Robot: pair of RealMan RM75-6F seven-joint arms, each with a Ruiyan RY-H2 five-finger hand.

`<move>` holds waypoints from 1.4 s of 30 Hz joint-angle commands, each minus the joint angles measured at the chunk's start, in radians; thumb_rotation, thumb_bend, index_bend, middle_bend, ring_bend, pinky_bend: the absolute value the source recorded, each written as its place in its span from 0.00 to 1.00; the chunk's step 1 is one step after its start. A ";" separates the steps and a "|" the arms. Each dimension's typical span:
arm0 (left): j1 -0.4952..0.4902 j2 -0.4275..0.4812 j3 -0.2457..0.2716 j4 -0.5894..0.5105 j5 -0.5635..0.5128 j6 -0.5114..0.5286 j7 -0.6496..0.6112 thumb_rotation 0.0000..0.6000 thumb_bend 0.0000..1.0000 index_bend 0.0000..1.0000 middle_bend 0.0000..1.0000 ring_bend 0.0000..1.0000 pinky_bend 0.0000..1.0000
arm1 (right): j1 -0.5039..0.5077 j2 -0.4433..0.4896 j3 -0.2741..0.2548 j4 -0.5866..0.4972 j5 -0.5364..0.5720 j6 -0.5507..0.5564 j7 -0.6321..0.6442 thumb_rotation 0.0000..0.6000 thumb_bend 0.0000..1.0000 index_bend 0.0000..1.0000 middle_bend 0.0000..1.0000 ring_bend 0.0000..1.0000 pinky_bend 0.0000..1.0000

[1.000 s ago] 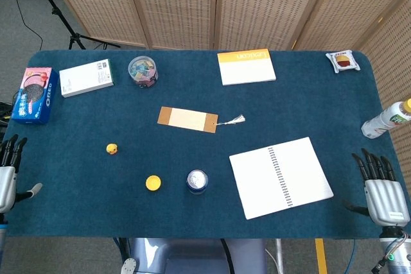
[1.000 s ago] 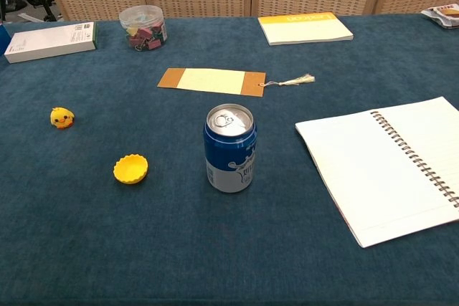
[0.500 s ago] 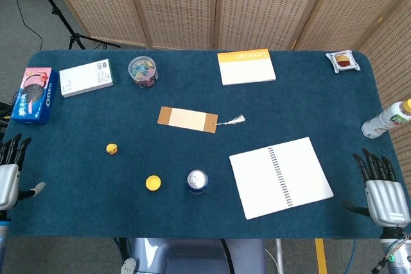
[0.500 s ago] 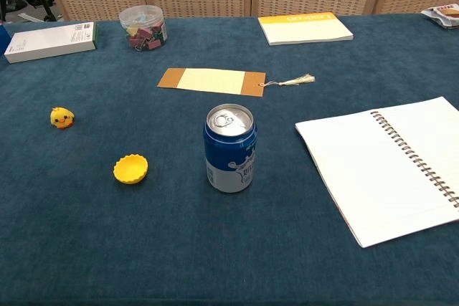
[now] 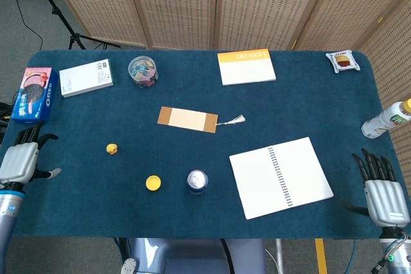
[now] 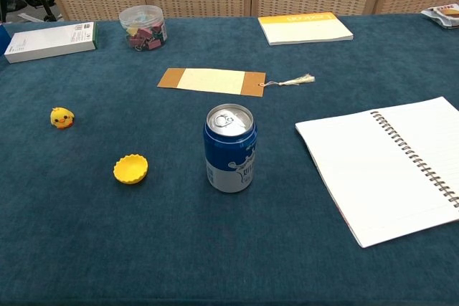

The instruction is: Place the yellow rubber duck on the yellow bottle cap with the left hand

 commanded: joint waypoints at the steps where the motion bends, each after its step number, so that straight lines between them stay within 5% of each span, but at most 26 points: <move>1: -0.075 0.001 -0.035 0.005 -0.104 -0.095 0.022 1.00 0.12 0.31 0.00 0.02 0.00 | 0.000 0.000 0.000 0.000 -0.002 0.001 0.001 1.00 0.00 0.03 0.00 0.00 0.00; 17: -0.276 -0.103 -0.025 0.082 -0.365 -0.245 0.159 1.00 0.18 0.33 0.00 0.02 0.00 | -0.003 0.008 0.003 0.002 -0.002 0.007 0.028 1.00 0.00 0.03 0.00 0.00 0.00; 42: -0.411 -0.284 0.044 0.141 -0.549 -0.079 0.400 1.00 0.23 0.42 0.00 0.02 0.00 | -0.009 0.021 0.004 0.000 -0.009 0.016 0.060 1.00 0.00 0.03 0.00 0.00 0.00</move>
